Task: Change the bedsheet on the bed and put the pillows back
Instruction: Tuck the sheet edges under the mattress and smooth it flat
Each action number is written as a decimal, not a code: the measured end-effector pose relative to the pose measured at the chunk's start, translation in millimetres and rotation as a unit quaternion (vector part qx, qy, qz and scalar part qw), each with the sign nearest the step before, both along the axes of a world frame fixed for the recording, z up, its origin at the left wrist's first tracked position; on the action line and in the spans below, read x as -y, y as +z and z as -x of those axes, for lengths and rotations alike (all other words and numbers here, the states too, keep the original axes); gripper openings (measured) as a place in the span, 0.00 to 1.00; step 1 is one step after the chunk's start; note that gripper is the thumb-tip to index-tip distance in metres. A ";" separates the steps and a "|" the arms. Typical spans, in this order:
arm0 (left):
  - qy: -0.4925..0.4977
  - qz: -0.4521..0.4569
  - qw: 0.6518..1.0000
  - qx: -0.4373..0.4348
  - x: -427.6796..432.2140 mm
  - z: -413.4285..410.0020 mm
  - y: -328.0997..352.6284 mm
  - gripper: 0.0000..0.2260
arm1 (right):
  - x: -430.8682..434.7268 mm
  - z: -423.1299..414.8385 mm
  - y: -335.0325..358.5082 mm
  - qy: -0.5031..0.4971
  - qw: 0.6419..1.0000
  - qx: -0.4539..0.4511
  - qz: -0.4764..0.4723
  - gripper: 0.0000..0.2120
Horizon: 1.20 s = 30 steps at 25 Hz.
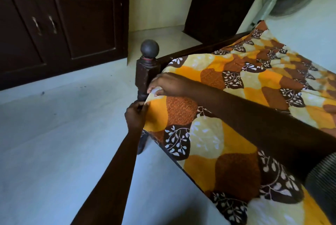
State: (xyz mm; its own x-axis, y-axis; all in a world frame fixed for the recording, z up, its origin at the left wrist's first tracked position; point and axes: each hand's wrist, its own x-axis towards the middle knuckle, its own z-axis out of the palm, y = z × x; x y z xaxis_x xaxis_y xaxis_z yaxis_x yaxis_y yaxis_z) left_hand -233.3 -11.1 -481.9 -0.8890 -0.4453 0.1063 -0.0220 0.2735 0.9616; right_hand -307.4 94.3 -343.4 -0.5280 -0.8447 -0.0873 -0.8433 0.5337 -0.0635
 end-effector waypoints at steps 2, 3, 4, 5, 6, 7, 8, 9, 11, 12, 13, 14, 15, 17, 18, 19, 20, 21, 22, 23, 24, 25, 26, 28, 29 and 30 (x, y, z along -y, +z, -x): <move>-0.025 -0.089 0.996 0.017 8.6 -1.9 3.6 0.10 | 10.1 12.5 7.8 0.015 0.996 -0.005 -0.084 0.13; -0.045 -0.128 0.990 0.025 13.1 -2.7 5.7 0.11 | 13.6 16.4 10.1 0.021 0.992 -0.012 -0.124 0.13; -0.066 -0.155 0.985 0.029 17.6 -2.6 7.4 0.11 | 16.1 18.0 11.9 0.025 0.987 -0.016 -0.160 0.14; -0.090 -0.173 0.981 0.024 22.8 -1.7 7.1 0.12 | 18.5 19.4 12.0 0.025 0.981 -0.014 -0.193 0.15; -0.112 -0.186 0.976 0.019 27.8 -1.6 7.4 0.14 | 20.2 19.3 11.5 0.025 0.974 -0.011 -0.224 0.17; -0.130 -0.201 0.971 0.021 31.7 -1.7 7.0 0.14 | 20.5 18.4 9.4 0.025 0.967 -0.015 -0.253 0.18; -0.144 -0.214 0.966 0.029 34.4 -1.9 6.4 0.13 | 19.6 17.1 7.2 0.029 0.960 -0.033 -0.277 0.18; -0.153 -0.222 0.962 0.039 35.9 -0.9 4.8 0.13 | 17.6 15.8 4.4 0.034 0.951 -0.073 -0.298 0.17; -0.169 -0.213 0.960 0.065 38.1 6.0 1.7 0.13 | 10.8 12.9 -7.6 0.068 0.937 -0.191 -0.285 0.11; -0.177 -0.191 0.963 0.068 38.4 10.2 -0.8 0.14 | 7.3 12.7 -15.3 0.092 0.925 -0.266 -0.256 0.07; -0.177 -0.143 0.972 0.059 38.0 13.0 -3.2 0.15 | 4.6 12.0 -21.9 0.095 0.915 -0.305 -0.245 0.05; -0.161 -0.068 0.984 0.038 36.7 13.6 -5.5 0.15 | 2.6 13.1 -29.9 0.099 0.909 -0.332 -0.231 0.07; -0.128 0.018 0.992 0.003 34.2 12.3 -8.3 0.16 | 2.7 12.8 -33.8 0.081 0.911 -0.332 -0.231 0.08; -0.053 0.160 0.984 -0.060 24.0 5.9 -12.4 0.18 | 1.7 10.7 -37.9 0.055 0.932 -0.309 -0.178 0.07; -0.028 0.196 0.978 -0.065 16.5 4.0 -12.9 0.18 | 3.6 7.7 -35.9 0.040 0.944 -0.290 -0.152 0.07; -0.017 0.206 0.977 -0.055 9.7 4.5 -12.0 0.17 | 4.9 6.9 -34.4 0.019 0.955 -0.261 -0.139 0.08; -0.015 0.194 0.980 -0.049 5.7 9.0 -10.7 0.15 | 5.3 7.1 -32.2 0.007 0.963 -0.235 -0.131 0.09; -0.016 0.171 0.984 -0.050 4.3 13.7 -6.3 0.13 | 5.5 4.8 -27.6 -0.019 0.969 -0.206 -0.133 0.10; -0.022 0.152 0.987 -0.049 4.4 19.3 -2.0 0.11 | 5.4 -0.6 -24.5 -0.053 0.977 -0.176 -0.104 0.10; -0.033 0.139 0.989 -0.039 5.9 23.8 3.0 0.10 | 3.8 -9.3 -23.5 -0.096 0.982 -0.161 -0.021 0.10; -0.046 0.128 0.990 -0.023 8.4 26.3 6.5 0.10 | 1.5 -24.4 -23.8 -0.165 0.970 -0.131 0.124 0.10; -0.058 0.110 0.992 -0.001 10.7 27.2 7.6 0.10 | -1.9 -44.4 -27.0 -0.235 0.921 -0.081 0.298 0.09; -0.068 0.091 0.993 0.013 12.1 27.5 6.4 0.09 | -5.7 -69.3 -32.6 -0.310 0.840 0.008 0.446 0.10; -0.074 0.065 0.995 0.001 10.9 24.8 3.0 0.08 | -10.7 -122.6 -56.0 -0.424 0.631 0.252 0.599 0.12; -0.064 0.069 0.995 -0.019 8.8 24.0 1.2 0.07 | -12.1 -142.0 -72.8 -0.453 0.529 0.349 0.628 0.14; -0.044 0.079 0.995 -0.037 6.1 23.8 -0.5 0.06 | -12.9 -156.0 -89.9 -0.468 0.437 0.409 0.650 0.14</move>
State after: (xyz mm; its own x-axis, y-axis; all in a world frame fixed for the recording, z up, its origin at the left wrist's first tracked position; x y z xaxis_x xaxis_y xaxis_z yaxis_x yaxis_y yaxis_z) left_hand -257.0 -17.1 -482.4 -0.9114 -0.3380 0.2345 0.0776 0.4186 0.9049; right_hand -151.4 107.2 -433.2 -0.9366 0.0916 -0.3383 0.2950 -0.3154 -0.9020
